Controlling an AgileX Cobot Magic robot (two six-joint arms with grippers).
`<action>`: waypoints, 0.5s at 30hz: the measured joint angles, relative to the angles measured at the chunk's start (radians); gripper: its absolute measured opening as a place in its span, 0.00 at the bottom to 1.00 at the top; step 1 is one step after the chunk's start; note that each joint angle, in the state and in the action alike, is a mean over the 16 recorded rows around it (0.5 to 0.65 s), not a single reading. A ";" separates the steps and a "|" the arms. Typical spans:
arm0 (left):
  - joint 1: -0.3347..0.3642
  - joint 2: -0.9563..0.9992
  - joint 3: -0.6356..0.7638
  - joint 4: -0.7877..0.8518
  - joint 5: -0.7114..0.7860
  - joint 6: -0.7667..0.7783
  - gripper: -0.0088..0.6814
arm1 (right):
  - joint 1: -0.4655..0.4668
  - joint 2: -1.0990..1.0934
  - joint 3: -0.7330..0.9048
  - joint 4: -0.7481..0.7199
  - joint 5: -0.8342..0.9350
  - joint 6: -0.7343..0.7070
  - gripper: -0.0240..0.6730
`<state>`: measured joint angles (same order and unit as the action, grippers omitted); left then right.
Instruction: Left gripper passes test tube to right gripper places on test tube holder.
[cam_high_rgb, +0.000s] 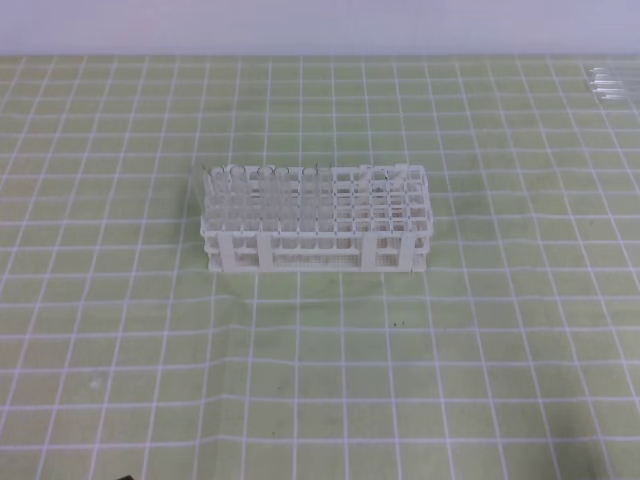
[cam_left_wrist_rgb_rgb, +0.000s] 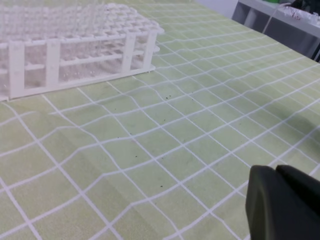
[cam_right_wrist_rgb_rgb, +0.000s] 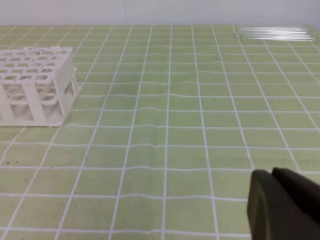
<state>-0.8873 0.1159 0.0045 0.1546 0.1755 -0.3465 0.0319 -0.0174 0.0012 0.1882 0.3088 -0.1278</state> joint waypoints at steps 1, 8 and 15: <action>0.000 0.000 0.000 0.000 0.000 0.000 0.01 | 0.000 0.000 0.000 0.000 0.008 0.001 0.03; 0.000 0.000 -0.001 0.000 0.001 0.000 0.01 | 0.000 0.000 0.000 0.002 0.020 0.004 0.03; 0.000 -0.001 -0.004 0.003 0.006 0.000 0.01 | 0.000 0.000 0.000 0.003 0.020 0.004 0.03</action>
<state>-0.8871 0.1151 0.0007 0.1579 0.1815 -0.3464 0.0319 -0.0174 0.0012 0.1914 0.3283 -0.1236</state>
